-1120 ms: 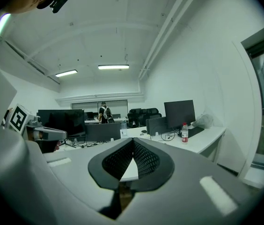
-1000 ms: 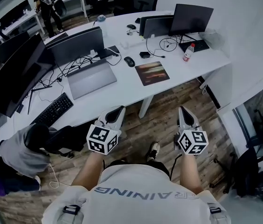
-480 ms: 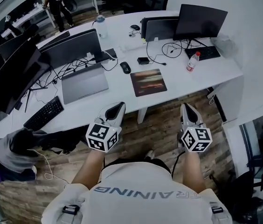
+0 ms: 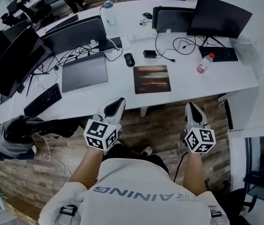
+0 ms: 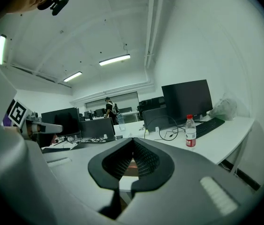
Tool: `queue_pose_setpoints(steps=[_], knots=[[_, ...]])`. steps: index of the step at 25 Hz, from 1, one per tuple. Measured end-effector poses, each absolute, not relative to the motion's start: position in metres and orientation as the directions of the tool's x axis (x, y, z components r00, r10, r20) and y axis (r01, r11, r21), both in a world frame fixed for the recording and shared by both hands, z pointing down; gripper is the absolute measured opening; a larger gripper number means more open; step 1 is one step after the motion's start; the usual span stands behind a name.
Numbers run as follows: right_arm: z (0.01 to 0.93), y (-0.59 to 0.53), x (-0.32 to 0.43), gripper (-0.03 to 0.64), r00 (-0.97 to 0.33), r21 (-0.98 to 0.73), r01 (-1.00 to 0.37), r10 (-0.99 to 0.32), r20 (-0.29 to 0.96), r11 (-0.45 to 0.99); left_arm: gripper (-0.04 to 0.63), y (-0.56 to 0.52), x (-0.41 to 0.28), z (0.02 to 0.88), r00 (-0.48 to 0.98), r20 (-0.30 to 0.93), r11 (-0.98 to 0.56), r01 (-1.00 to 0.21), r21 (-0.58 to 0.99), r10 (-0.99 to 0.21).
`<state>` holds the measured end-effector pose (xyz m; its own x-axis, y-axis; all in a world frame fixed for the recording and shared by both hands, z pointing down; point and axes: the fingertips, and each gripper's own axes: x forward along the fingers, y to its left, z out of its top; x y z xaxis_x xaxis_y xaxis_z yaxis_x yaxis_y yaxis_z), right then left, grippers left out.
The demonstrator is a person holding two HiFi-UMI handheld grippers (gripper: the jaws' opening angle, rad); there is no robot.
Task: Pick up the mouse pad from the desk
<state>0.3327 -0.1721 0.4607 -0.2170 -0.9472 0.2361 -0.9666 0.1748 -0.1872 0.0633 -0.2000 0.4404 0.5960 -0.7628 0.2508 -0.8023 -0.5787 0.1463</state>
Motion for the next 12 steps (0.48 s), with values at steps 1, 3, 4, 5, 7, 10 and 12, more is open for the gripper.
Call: queue_pose_setpoints(steps=[1,3,4,5,7,10,12], knots=[[0.463,-0.176,0.332,0.014,-0.223,-0.191,-0.965,-0.945,0.241,0.179,0.0,-0.204,0.062,0.442,0.591,0.254,-0.572,-0.806,0.15,-0.766],[0.466,-0.183,0.329,0.014,-0.23,-0.195,-0.963,-0.94,0.25,0.184,0.0,-0.211,0.06,0.442,0.588,0.254,-0.567,-0.808,0.158,-0.768],[0.466,-0.186,0.327,0.014,-0.232,-0.195,-0.963,-0.939,0.254,0.185,0.0,-0.214,0.059,0.442,0.591,0.253,-0.569,-0.807,0.159,-0.766],[0.465,-0.19,0.324,0.014,-0.231,-0.193,-0.964,-0.939,0.256,0.184,0.0,-0.218,0.058,0.441,0.595,0.252,-0.574,-0.804,0.158,-0.764],[0.463,-0.198,0.317,0.015,-0.224,-0.184,-0.966,-0.939,0.261,0.179,0.0,-0.227,0.053,0.441,0.605,0.246,-0.585,-0.796,0.158,-0.757],[0.459,-0.212,0.303,0.017,-0.204,-0.165,-0.973,-0.94,0.273,0.163,0.0,-0.243,0.041,0.445,0.624,0.247,-0.6,-0.781,0.174,-0.741],[0.457,-0.222,0.288,0.018,-0.194,-0.153,-0.976,-0.94,0.282,0.156,0.0,-0.253,0.03,0.446,0.639,0.243,-0.616,-0.769,0.173,-0.73]])
